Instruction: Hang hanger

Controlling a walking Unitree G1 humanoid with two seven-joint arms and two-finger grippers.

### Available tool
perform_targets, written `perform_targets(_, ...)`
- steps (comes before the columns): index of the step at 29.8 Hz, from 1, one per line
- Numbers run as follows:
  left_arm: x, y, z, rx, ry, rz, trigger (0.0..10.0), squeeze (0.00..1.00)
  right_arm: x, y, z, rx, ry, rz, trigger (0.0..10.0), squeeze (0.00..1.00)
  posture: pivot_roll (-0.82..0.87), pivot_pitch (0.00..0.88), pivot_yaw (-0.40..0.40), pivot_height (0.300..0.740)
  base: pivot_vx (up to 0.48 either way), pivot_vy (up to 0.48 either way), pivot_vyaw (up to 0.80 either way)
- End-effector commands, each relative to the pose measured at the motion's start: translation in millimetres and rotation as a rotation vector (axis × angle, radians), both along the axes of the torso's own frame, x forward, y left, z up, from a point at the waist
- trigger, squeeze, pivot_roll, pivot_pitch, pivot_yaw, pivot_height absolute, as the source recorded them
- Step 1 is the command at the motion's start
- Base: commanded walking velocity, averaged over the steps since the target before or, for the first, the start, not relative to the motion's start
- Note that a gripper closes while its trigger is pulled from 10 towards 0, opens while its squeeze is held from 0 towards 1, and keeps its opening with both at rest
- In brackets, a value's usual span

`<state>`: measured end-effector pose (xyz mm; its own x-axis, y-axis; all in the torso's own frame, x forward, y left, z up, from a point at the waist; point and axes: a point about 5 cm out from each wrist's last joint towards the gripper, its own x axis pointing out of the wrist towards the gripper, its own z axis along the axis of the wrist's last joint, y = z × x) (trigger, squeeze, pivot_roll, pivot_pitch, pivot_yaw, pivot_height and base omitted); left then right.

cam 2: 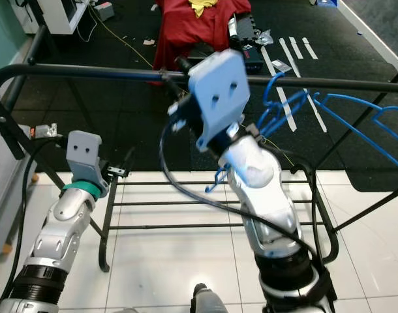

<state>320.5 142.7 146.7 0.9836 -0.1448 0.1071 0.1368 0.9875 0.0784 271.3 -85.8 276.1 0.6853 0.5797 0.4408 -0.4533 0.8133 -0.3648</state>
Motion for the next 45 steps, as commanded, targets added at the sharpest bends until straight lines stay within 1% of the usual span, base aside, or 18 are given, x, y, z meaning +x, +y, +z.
perform_targets(1, -3.9, 2.3, -5.9, -0.006, 0.015, 0.004, 10.0, 0.0, -3.6, 0.4, -1.2, 0.004, -0.004, 0.022, 10.0, 0.0, -0.07, 0.073, 0.027, 0.74, 0.0, 0.0, 0.0)
perform_targets(3, -9.6, 10.6, -14.0, 0.06, 0.041, 0.035, 10.0, 0.0, -8.3, -6.6, -20.4, 0.058, 0.067, 0.032, 10.0, 0.0, -0.06, 0.077, 0.03, 0.74, 0.0, 0.0, 0.0)
perform_targets(4, -9.6, 10.6, -14.0, 0.06, 0.041, 0.035, 10.0, 0.0, -8.3, -6.6, -20.4, 0.058, 0.067, 0.032, 10.0, 0.0, -0.06, 0.077, 0.03, 0.74, 0.0, 0.0, 0.0)
perform_targets(7, -15.1, 28.2, -28.8, 0.133, 0.105, 0.122, 10.0, 0.0, -9.5, -14.2, -43.2, 0.102, 0.159, 0.021, 10.0, 0.0, -0.06, 0.078, 0.038, 0.74, 0.0, 0.0, 0.0)
perform_targets(8, -17.6, 38.1, -36.4, 0.158, 0.14, 0.18, 10.0, 0.0, -7.1, -18.8, -57.4, 0.084, 0.195, -0.019, 10.0, 0.0, -0.06, 0.081, 0.042, 0.74, 0.0, 0.0, 0.0)
perform_targets(9, -17.6, 38.1, -36.4, 0.158, 0.14, 0.18, 10.0, 0.0, -7.1, -18.8, -57.4, 0.084, 0.195, -0.019, 10.0, 0.0, -0.06, 0.081, 0.042, 0.74, 0.0, 0.0, 0.0)
perform_targets(12, -22.1, 53.1, -50.3, 0.22, 0.194, 0.296, 10.0, 0.0, 6.0, -29.9, -92.4, 0.082, 0.319, -0.134, 10.0, 0.0, -0.06, 0.083, 0.05, 0.74, 0.0, 0.0, 0.0)
perform_targets(20, -24.1, 53.9, -52.4, 0.177, 0.19, 0.353, 10.0, 0.0, 9.2, -27.3, -115.4, 0.038, 0.388, -0.113, 10.0, 0.0, -0.05, 0.079, 0.049, 0.74, 0.0, 0.0, 0.0)
perform_targets(21, -24.1, 53.9, -52.4, 0.177, 0.19, 0.353, 10.0, 0.0, 9.2, -27.3, -115.4, 0.038, 0.388, -0.113, 10.0, 0.0, -0.05, 0.079, 0.049, 0.74, 0.0, 0.0, 0.0)
perform_targets(22, -22.8, 46.2, -57.7, 0.123, 0.215, 0.304, 10.0, 0.0, 13.7, -30.6, -135.1, 0.027, 0.476, -0.144, 10.0, 0.0, -0.05, 0.077, 0.039, 0.74, 0.0, 0.0, 0.0)
perform_targets(25, -22.8, 46.2, -57.7, 0.123, 0.215, 0.304, 10.0, 0.0, 13.7, -30.6, -135.1, 0.027, 0.476, -0.144, 10.0, 0.0, -0.05, 0.077, 0.039, 0.74, 0.0, 0.0, 0.0)
perform_targets(26, -21.3, 35.4, -65.0, 0.105, 0.253, 0.238, 10.0, 0.0, 19.9, -38.7, -158.5, 0.026, 0.566, -0.232, 10.0, 0.0, -0.05, 0.072, 0.032, 0.74, 0.0, 0.0, 0.0)
perform_targets(27, -21.3, 35.4, -65.0, 0.105, 0.253, 0.238, 10.0, 0.0, 19.9, -38.7, -158.5, 0.026, 0.566, -0.232, 10.0, 0.0, -0.05, 0.072, 0.032, 0.74, 0.0, 0.0, 0.0)
perform_targets(29, -19.3, 23.8, -84.0, 0.035, 0.356, 0.212, 10.0, 0.0, 22.5, -53.1, -218.7, 0.037, 0.851, -0.38, 10.0, 0.0, -0.04, 0.053, 0.025, 0.74, 0.0, 0.0, 0.0)
perform_targets(30, -19.3, 23.8, -84.0, 0.035, 0.356, 0.212, 10.0, 0.0, 22.5, -53.1, -218.7, 0.037, 0.851, -0.38, 10.0, 0.0, -0.04, 0.053, 0.025, 0.74, 0.0, 0.0, 0.0)
perform_targets(32, -22.0, 28.7, -97.6, 0.041, 0.416, 0.243, 10.0, 0.0, 17.1, -61.3, -243.9, 0.097, 0.981, -0.446, 10.0, 0.0, -0.04, 0.059, 0.027, 0.74, 0.0, 0.0, 0.0)
perform_targets(39, -25.0, 33.3, -98.8, 0.051, 0.406, 0.242, 10.0, 0.0, 13.7, -74.2, -248.3, 0.104, 0.976, -0.49, 10.0, 0.0, -0.05, 0.064, 0.019, 0.74, 0.0, 0.0, 0.34)
perform_targets(45, -26.1, 36.1, -99.1, 0.042, 0.397, 0.257, 10.0, 0.0, 11.4, -70.1, -252.6, 0.117, 0.98, -0.449, 10.0, 0.0, -0.06, 0.061, 0.02, 0.74, 0.0, 0.0, 0.8)
